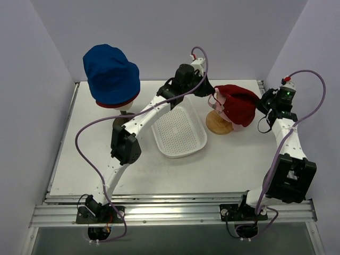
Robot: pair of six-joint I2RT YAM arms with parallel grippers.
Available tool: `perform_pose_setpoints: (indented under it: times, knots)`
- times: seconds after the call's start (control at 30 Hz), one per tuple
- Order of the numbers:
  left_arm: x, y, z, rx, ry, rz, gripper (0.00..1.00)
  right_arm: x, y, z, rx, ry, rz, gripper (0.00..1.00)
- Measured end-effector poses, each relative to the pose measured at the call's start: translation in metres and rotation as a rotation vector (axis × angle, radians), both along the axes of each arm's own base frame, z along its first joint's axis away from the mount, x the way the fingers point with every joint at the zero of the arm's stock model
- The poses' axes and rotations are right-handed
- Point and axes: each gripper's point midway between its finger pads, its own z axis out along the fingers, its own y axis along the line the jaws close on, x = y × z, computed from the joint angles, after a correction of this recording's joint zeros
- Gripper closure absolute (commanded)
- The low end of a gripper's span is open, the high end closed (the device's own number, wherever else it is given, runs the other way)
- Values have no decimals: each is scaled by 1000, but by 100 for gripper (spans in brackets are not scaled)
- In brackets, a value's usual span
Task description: Stack the hats
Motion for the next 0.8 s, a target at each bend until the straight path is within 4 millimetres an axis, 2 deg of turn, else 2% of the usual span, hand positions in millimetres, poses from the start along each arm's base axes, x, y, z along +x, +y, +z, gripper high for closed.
perform_pose_setpoints:
  times: [0.17,0.3,0.37,0.53,0.63,0.8]
  knots:
    - [6,3,-10,-5,2,-8,98,-6,-5,25,-36,-52,-34,100]
    - [5,3,-32,18,33,-16,98,-7,-6,49,-61,-99,-43,100]
    - [3,2,-39,27,45,-23,98,-6,-7,54,-74,-111,-44,100]
    - [0,-2,-36,17,34,-33,98,-5,-9,54,-85,-103,-49,100]
    - [0,-1,-29,8,23,-31,98,1,-11,52,-85,-96,-48,100]
    - [0,0,-26,7,19,-25,97,15,-14,29,-68,-49,-42,100]
